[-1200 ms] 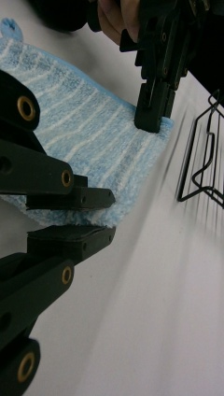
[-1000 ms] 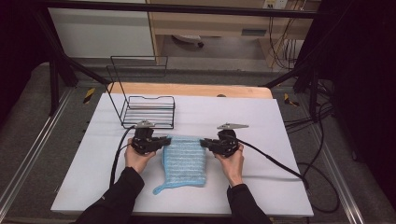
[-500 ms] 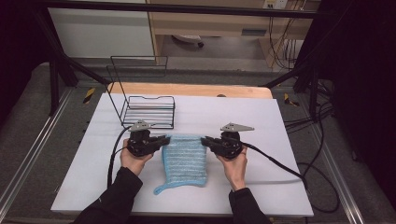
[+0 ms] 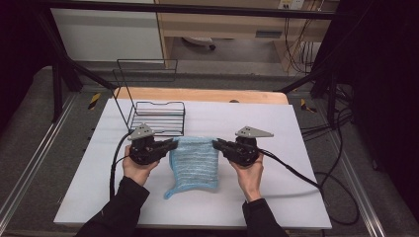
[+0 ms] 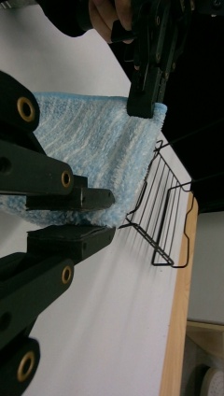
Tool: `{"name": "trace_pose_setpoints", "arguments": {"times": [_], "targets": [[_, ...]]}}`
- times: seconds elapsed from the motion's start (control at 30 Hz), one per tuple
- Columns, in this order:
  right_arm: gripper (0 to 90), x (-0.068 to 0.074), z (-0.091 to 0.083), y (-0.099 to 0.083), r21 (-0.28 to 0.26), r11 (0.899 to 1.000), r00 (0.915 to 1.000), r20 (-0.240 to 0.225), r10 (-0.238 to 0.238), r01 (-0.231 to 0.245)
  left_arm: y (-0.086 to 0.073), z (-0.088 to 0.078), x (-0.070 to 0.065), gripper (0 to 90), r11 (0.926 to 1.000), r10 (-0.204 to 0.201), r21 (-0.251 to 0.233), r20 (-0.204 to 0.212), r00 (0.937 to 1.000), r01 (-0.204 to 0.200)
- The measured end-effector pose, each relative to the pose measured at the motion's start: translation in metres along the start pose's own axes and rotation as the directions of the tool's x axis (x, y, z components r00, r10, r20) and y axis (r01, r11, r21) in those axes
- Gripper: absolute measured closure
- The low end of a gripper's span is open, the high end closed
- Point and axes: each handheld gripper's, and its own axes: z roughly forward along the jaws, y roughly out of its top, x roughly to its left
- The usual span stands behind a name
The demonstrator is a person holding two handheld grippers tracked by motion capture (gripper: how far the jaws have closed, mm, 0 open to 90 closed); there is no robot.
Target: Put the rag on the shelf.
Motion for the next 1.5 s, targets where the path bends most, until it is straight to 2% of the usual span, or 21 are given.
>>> {"name": "trace_pose_setpoints", "arguments": {"times": [0.2,0.53,0.9,1.23,1.5], "targets": [[82.1,0.007,-0.004,0.008,-0.031,0.999,0.9997,0.002,-0.026,0.026,0.006,-0.009,-0.003,81.9,0.9991,0.015,-0.038,-0.010,0.9998,-0.015],[82.2,0.018,-0.008,0.022,-0.083,0.995,0.9984,0.004,-0.056,0.056,0.015,-0.021,-0.003,81.9,0.9962,0.014,-0.085,-0.021,0.9997,-0.016],[82.3,0.029,-0.008,0.036,-0.147,0.985,0.9960,0.014,-0.088,0.089,0.026,-0.035,-0.001,82.0,0.9893,0.024,-0.142,-0.044,0.9987,-0.030],[82.5,0.043,-0.006,0.055,-0.203,0.973,0.9937,0.014,-0.111,0.112,0.037,-0.050,0.002,82.0,0.9789,0.017,-0.203,-0.056,0.9983,-0.028],[82.6,0.054,-0.004,0.075,-0.246,0.959,0.9904,0.029,-0.136,0.138,0.053,-0.065,0.005,82.0,0.9640,0.019,-0.263,-0.075,0.9970,-0.038]]}}
